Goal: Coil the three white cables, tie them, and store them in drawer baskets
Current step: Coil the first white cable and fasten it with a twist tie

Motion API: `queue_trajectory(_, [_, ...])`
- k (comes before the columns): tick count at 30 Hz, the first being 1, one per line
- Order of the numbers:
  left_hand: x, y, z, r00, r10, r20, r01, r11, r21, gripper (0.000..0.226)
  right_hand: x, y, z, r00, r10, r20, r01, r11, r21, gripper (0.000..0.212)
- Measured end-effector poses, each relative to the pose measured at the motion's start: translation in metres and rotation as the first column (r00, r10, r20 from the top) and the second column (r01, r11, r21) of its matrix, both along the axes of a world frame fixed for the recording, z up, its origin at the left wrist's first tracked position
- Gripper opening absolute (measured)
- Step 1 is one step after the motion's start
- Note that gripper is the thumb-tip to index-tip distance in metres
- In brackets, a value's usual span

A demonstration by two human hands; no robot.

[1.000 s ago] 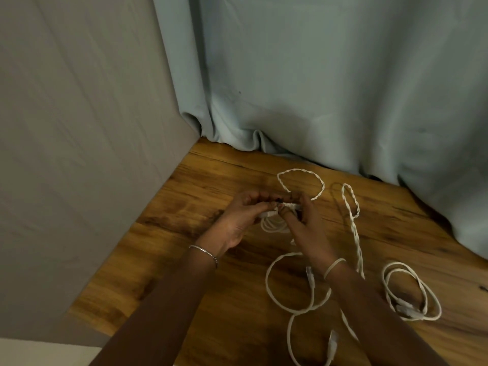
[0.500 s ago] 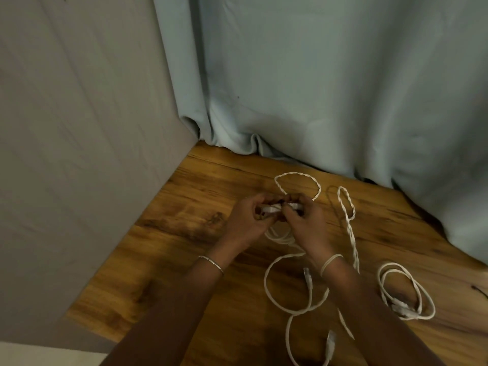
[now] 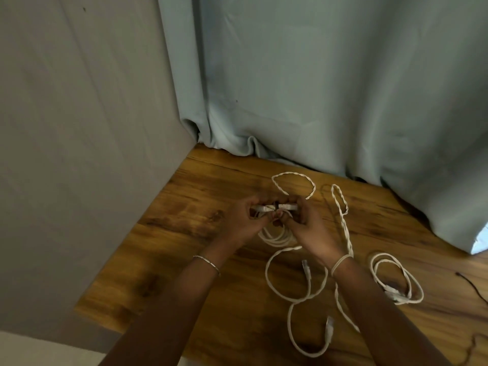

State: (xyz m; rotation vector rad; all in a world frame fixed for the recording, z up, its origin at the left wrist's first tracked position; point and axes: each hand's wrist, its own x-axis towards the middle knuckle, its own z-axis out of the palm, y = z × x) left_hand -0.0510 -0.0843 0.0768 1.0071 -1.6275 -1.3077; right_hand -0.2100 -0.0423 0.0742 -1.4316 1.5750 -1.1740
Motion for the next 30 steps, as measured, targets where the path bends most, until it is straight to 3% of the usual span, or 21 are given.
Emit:
queue_trajectory(10, [-0.002,0.032,-0.008,0.998,-0.043,-0.036,0.047,0.992,0.118,0.03,0.007,0.049,0.007,1.0,-0.021,-0.011,0.021,1.0,0.023,0.019])
queue_trajectory(16, [-0.029,0.063,-0.015,0.989,-0.129,-0.077,0.138,0.981,0.134,0.023,-0.002,0.095,-0.006,0.977,-0.211,0.04,0.211,0.977,0.0,0.02])
queue_trajectory(25, [-0.082,0.099,-0.02,0.985,-0.171,-0.029,0.173,0.981,0.083,0.025,-0.045,0.151,-0.011,0.929,-0.362,-0.074,0.361,0.932,-0.036,0.027])
queue_trajectory(30, [-0.123,0.123,-0.016,0.973,-0.229,0.012,0.229,0.972,0.048,0.028,-0.076,0.179,-0.011,0.856,-0.504,-0.113,0.5,0.864,-0.063,0.029])
